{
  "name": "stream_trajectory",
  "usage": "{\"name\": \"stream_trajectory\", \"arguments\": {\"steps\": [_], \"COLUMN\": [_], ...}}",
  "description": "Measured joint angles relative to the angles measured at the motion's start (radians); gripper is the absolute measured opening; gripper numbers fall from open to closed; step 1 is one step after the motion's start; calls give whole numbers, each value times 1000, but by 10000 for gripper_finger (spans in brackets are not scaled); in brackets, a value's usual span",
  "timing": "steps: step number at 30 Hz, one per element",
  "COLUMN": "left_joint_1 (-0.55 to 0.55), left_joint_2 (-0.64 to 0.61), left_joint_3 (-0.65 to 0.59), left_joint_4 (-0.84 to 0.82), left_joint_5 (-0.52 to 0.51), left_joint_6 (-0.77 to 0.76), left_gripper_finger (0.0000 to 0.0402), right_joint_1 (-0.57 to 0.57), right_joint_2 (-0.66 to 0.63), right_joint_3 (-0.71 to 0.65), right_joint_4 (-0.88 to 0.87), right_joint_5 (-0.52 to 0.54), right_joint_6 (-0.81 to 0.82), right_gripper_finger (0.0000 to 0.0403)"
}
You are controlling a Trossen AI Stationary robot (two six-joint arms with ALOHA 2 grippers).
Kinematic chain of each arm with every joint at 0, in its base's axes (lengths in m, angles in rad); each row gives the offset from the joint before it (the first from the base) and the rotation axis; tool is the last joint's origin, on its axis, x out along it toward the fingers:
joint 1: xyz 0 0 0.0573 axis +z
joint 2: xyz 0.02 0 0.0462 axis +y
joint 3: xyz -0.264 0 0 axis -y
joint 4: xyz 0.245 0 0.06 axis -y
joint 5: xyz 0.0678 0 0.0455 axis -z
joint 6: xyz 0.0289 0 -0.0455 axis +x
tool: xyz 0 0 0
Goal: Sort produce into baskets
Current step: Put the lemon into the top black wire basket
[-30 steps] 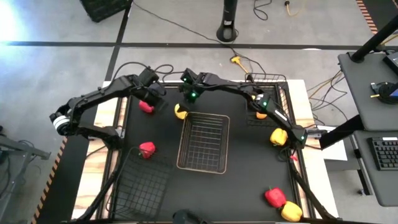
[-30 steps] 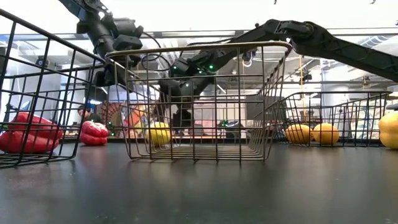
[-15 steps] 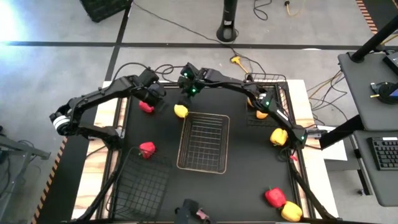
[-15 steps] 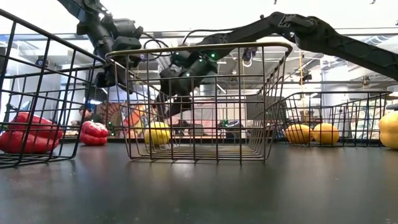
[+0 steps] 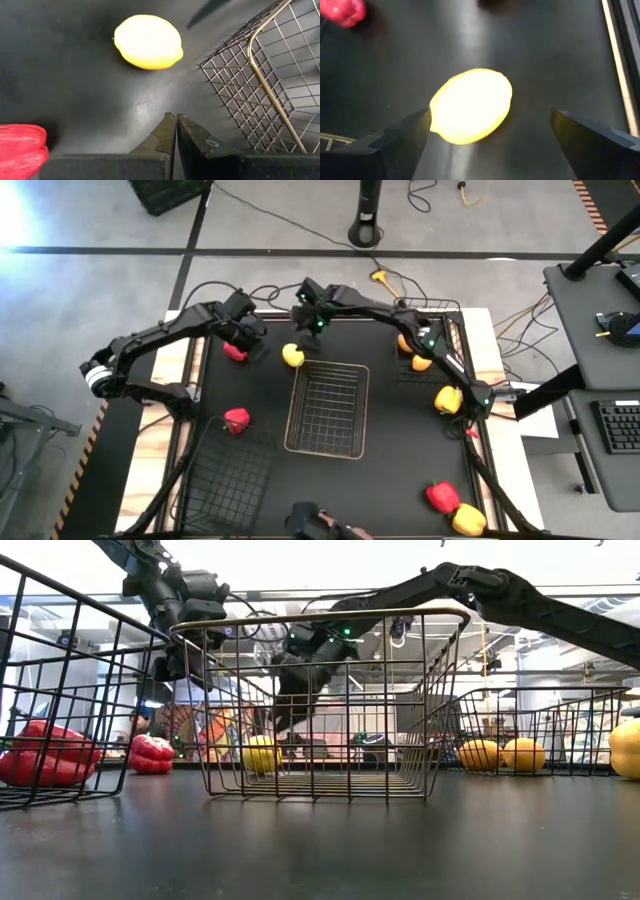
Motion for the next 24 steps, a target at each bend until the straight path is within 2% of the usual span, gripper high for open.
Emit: {"name": "stream_trajectory", "arguments": {"steps": [6, 11, 15, 18, 24], "left_joint_1": [-1, -7, -24, -36, -51], "left_joint_2": [0, 0, 0, 0, 0], "left_joint_3": [0, 0, 0, 0, 0], "left_joint_4": [-2, -3, -3, -1, 2], "left_joint_5": [-5, -7, -7, -7, -7], "left_joint_6": [0, 0, -2, -23, -91], "left_gripper_finger": [0, 0, 0, 0, 0], "right_joint_1": [4, 4, -19, -37, -39], "right_joint_2": [0, 14, 31, 50, 101], "right_joint_3": [-13, -18, -19, -19, -21], "right_joint_4": [124, 137, 168, 204, 206], "right_joint_5": [-66, -97, -240, -384, -534], "right_joint_6": [-36, -71, -14, 28, 2], "right_gripper_finger": [398, 398, 386, 360, 267]}}
